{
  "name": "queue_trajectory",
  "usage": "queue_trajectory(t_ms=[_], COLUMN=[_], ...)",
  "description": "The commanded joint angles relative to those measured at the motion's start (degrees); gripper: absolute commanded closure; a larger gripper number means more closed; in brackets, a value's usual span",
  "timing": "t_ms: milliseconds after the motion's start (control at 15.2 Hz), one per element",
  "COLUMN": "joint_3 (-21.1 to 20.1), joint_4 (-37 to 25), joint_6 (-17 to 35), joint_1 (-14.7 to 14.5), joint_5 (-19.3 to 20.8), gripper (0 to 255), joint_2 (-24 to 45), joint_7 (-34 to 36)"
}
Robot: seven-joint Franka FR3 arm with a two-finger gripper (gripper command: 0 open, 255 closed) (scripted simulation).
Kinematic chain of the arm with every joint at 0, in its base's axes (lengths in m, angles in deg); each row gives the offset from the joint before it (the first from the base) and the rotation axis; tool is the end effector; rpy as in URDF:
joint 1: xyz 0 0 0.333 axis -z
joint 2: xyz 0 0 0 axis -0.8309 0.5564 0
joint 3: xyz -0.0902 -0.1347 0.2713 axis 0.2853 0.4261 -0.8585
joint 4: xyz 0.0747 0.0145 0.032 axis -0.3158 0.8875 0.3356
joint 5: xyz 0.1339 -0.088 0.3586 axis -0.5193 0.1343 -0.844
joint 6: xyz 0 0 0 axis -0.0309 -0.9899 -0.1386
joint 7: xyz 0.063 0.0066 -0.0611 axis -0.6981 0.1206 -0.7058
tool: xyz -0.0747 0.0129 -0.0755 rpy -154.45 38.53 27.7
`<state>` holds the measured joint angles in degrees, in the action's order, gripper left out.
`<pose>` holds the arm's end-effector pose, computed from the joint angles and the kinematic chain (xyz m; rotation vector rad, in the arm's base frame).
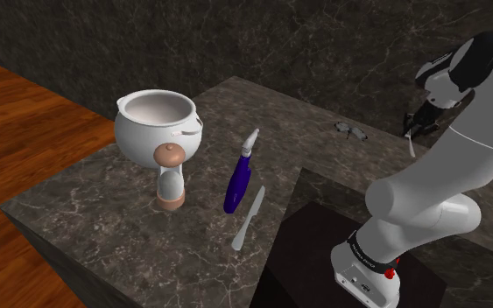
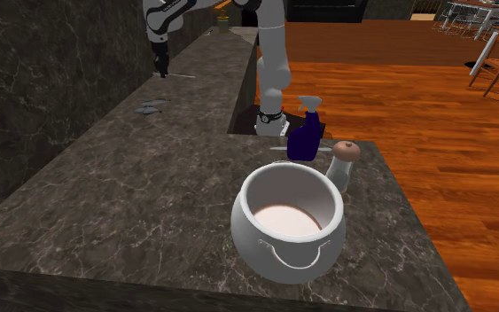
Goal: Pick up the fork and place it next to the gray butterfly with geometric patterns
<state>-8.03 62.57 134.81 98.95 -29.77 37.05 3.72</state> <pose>0.1561 -0.5607 0.4279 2.6334 -1.6753 0.1019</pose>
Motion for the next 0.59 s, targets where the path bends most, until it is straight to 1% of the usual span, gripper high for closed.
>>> queue_trajectory(t_ms=[0, 528], joint_3=[0.00, -0.49], joint_4=[0.71, 3.73], joint_6=[1.47, 6.97], joint_1=[0.23, 0.73], joint_5=[-0.71, -3.21], gripper=[255, 255], joint_2=[0.94, 4.00], joint_7=[-0.70, -2.51])
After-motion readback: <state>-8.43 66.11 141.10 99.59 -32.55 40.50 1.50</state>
